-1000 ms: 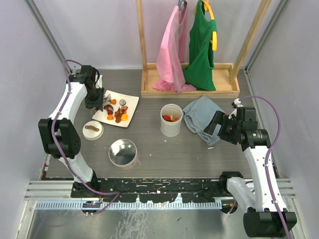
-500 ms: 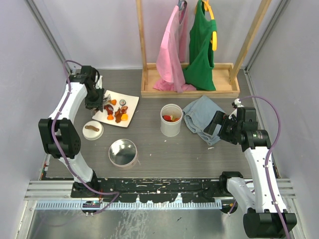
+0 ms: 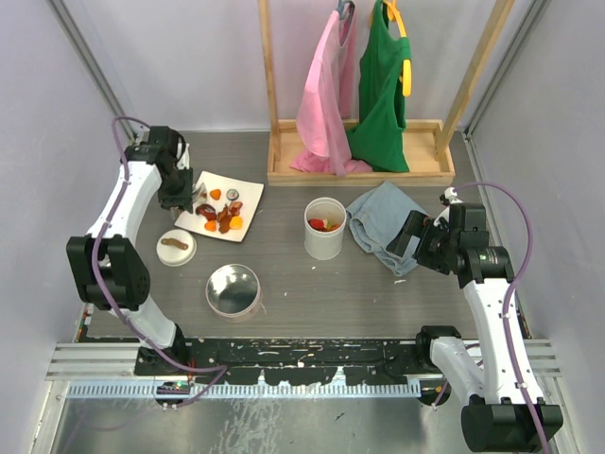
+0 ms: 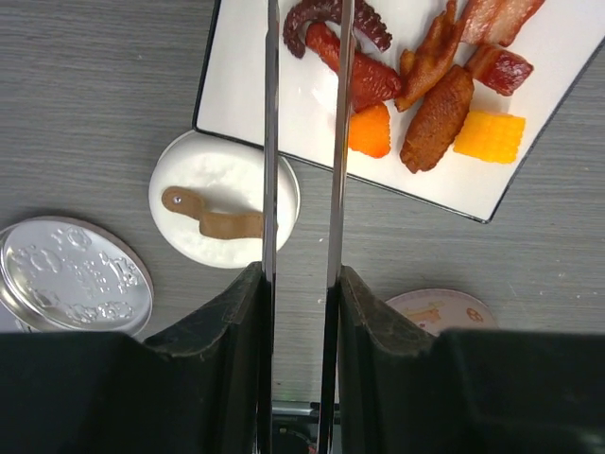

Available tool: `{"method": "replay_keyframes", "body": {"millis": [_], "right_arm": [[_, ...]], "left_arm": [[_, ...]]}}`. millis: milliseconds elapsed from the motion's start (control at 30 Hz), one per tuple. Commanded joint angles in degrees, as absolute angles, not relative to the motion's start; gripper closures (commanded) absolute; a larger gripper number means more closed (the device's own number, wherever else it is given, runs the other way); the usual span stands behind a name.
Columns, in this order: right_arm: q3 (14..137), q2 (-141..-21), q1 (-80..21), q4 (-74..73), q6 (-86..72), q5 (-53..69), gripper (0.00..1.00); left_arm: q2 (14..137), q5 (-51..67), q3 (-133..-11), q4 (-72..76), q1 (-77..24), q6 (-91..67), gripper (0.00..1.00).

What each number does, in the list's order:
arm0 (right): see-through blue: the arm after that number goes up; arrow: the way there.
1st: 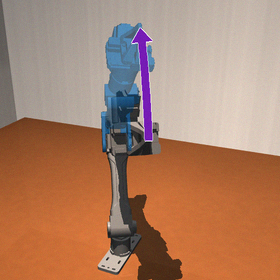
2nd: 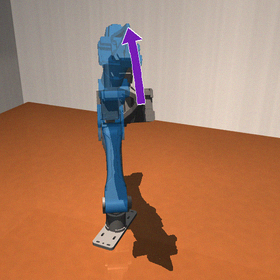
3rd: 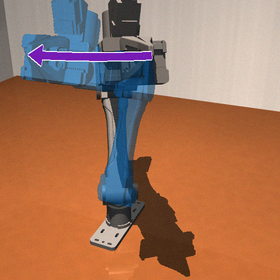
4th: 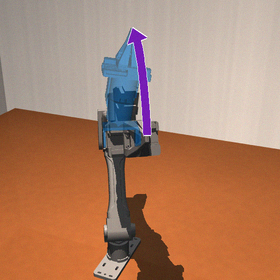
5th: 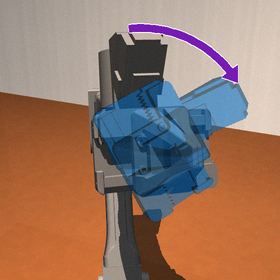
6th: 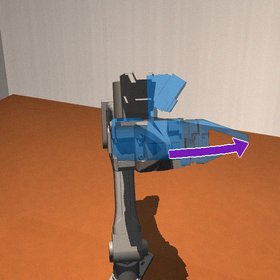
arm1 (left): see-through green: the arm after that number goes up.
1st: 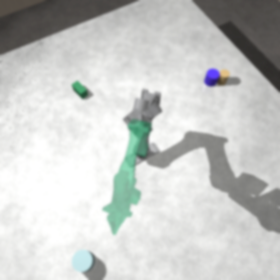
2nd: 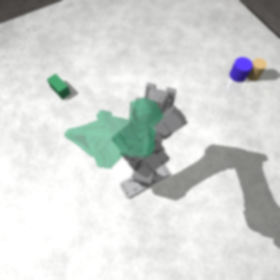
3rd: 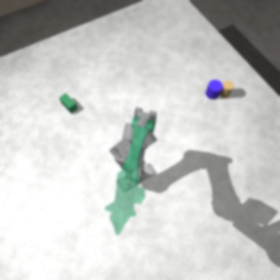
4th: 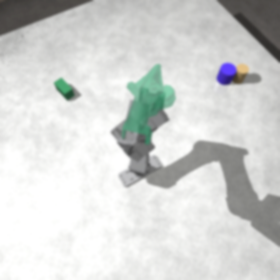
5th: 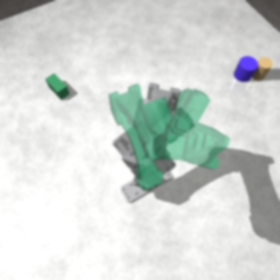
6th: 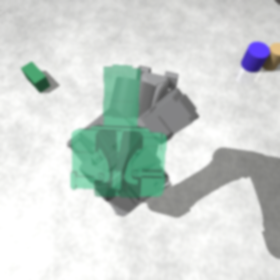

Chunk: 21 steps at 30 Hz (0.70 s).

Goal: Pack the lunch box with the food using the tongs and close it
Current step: Pick up the fake food from the plate.

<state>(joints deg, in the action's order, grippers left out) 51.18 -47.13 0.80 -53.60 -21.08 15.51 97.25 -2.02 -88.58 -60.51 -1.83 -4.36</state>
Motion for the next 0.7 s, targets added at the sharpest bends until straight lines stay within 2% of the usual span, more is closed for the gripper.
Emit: {"method": "replay_keyframes", "body": {"millis": [0, 667], "right_arm": [[51.9, -46.8, 0.5, -51.5, -20.8, 15.5, 0.0], [53.0, -48.8, 0.5, -51.2, -20.7, 16.4, 0.0]], "left_arm": [[90.2, -2.1, -88.0, -58.4, -1.5, -6.7, 0.78], [79.7, 6.6, -81.4, -60.0, -1.5, -8.7, 0.78]]}}
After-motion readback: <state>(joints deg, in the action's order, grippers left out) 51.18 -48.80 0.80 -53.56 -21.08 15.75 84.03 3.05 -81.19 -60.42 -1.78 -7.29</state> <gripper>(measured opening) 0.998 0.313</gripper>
